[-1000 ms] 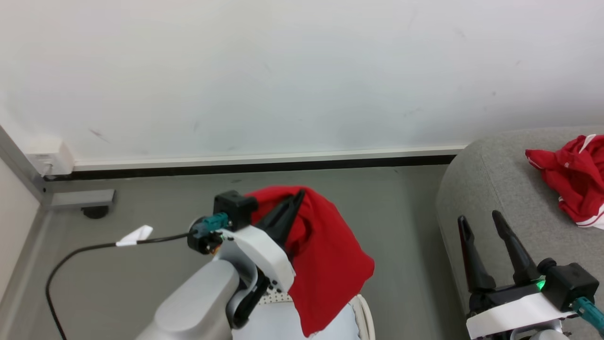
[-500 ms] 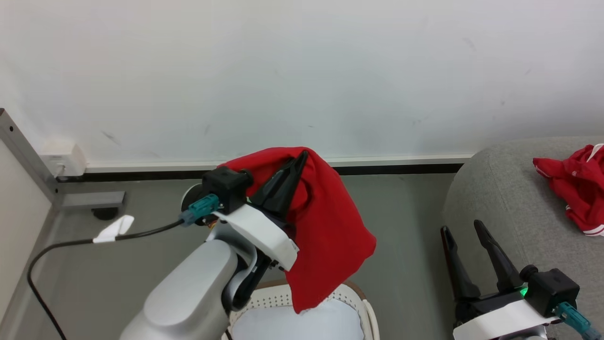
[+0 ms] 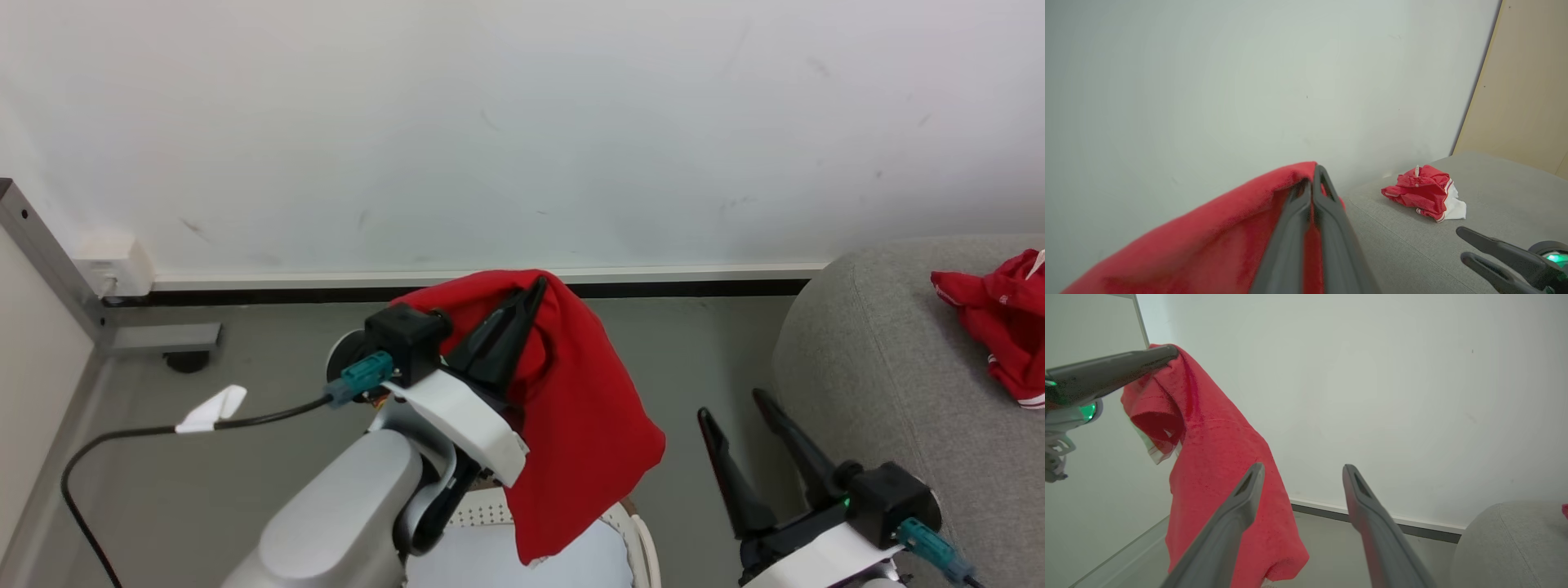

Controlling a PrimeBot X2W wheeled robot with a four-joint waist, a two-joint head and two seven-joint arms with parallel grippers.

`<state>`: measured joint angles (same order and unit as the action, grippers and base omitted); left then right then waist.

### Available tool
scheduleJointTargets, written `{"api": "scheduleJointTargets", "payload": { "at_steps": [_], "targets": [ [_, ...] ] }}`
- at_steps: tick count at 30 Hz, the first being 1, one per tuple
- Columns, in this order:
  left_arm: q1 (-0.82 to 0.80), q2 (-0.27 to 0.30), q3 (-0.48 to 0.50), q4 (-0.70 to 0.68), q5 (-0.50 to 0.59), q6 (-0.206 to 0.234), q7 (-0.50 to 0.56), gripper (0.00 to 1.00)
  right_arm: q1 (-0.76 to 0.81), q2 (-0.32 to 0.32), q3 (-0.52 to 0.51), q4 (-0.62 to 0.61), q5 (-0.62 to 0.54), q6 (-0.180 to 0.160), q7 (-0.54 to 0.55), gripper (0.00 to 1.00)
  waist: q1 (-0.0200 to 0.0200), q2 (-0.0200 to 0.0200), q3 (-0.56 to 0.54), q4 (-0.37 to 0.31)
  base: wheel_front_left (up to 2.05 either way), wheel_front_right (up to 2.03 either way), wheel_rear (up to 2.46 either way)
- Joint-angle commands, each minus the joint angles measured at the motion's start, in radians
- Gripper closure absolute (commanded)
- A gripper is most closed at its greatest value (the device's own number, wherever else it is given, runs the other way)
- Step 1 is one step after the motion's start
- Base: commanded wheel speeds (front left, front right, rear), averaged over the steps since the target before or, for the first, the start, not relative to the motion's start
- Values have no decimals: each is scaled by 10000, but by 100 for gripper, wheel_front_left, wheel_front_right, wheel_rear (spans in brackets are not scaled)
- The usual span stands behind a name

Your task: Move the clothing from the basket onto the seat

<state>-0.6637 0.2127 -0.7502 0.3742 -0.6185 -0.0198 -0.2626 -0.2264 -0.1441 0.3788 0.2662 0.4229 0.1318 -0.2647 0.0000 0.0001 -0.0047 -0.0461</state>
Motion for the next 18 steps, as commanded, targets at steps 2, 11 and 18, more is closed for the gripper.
{"api": "scheduleJointTargets", "payload": {
  "at_steps": [2, 11, 18],
  "targets": [
    [193, -58, -160, -17, 187, -33, 32, 100, -294, -163, 695, 173, 83, -22, 6, 0, 0, -1, 6, 104, 0, 0, 0],
    [321, -565, -622, 206, 257, -169, 19, 100, -1014, -202, 2152, 792, 353, -23, 7, 0, 0, -1, 7, 449, 0, 0, 0],
    [458, -974, -1265, 246, 352, -402, 77, 100, -1495, -85, 2471, 1839, 417, -23, 7, 0, 0, -1, 5, 890, 0, 0, 0]
  ]
}}
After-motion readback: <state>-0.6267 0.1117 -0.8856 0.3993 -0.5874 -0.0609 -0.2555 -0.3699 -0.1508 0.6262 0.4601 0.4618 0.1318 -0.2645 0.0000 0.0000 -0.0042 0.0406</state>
